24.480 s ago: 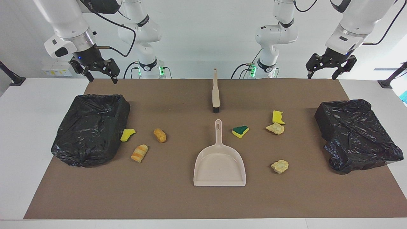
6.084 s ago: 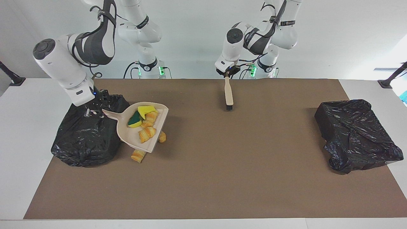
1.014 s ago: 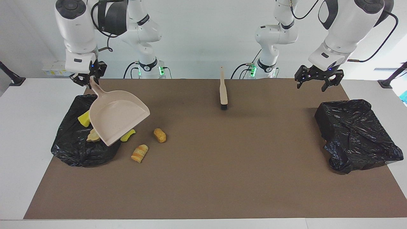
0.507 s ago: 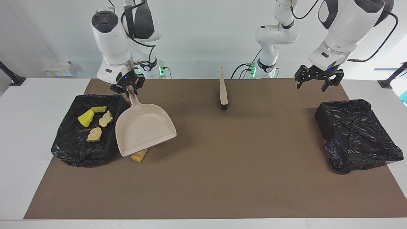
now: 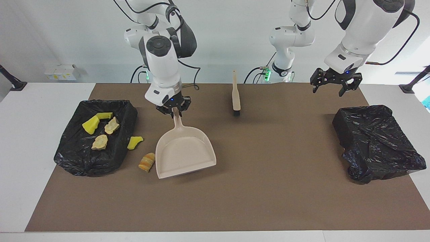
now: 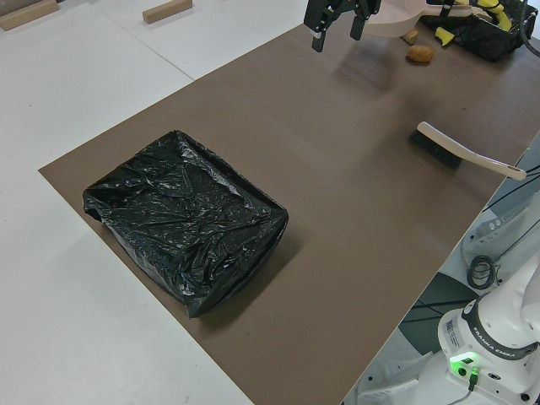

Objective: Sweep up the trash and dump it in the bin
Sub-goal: 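Carry the dustpan back to the table center with the right gripper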

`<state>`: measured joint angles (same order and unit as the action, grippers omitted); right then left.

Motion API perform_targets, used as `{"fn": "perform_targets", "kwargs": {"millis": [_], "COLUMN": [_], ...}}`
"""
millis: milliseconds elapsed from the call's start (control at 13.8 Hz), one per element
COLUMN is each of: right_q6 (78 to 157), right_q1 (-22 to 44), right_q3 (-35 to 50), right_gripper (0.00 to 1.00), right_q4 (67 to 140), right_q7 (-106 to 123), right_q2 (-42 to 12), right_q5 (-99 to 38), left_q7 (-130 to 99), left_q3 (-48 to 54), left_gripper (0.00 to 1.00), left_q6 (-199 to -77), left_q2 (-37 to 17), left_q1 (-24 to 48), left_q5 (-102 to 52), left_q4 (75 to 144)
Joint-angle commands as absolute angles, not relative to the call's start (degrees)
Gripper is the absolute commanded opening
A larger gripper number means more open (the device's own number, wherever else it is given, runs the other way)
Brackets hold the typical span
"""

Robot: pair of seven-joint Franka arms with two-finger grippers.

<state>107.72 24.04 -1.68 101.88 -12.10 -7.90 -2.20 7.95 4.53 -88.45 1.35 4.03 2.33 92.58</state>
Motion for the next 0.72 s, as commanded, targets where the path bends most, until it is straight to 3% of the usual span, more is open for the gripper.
{"fn": "perform_targets", "kwargs": {"millis": [0,217,435,652], "right_q6": [110.8,117.5,118.0,121.2], "right_q1": [28.7,33.5,39.2,39.5], "right_q3": [-1.9,-1.9,-2.5,-2.1], "right_gripper": [0.0,0.0,0.0,0.0], "right_q4": [98.1,95.4,86.7,83.7], "right_q7": [-20.7,-27.8,-36.5,-38.8], "right_q2": [-12.5,-18.4,-27.6,-31.1], "right_q5": [-5.9,-6.0,-5.0,-4.1], "left_q7": [8.3,7.8,7.7,7.6], "left_q3": [4.7,4.6,4.6,4.6], "left_gripper": [1.0,1.0,1.0,1.0], "left_q6": [-88.9,-89.2,-89.8,-90.1], "left_q2": [2.8,2.8,2.8,2.8], "left_q1": [3.5,3.3,3.3,3.3], "left_q5": [2.5,2.5,2.5,2.5], "left_q4": [94.0,94.1,94.1,94.1]}}
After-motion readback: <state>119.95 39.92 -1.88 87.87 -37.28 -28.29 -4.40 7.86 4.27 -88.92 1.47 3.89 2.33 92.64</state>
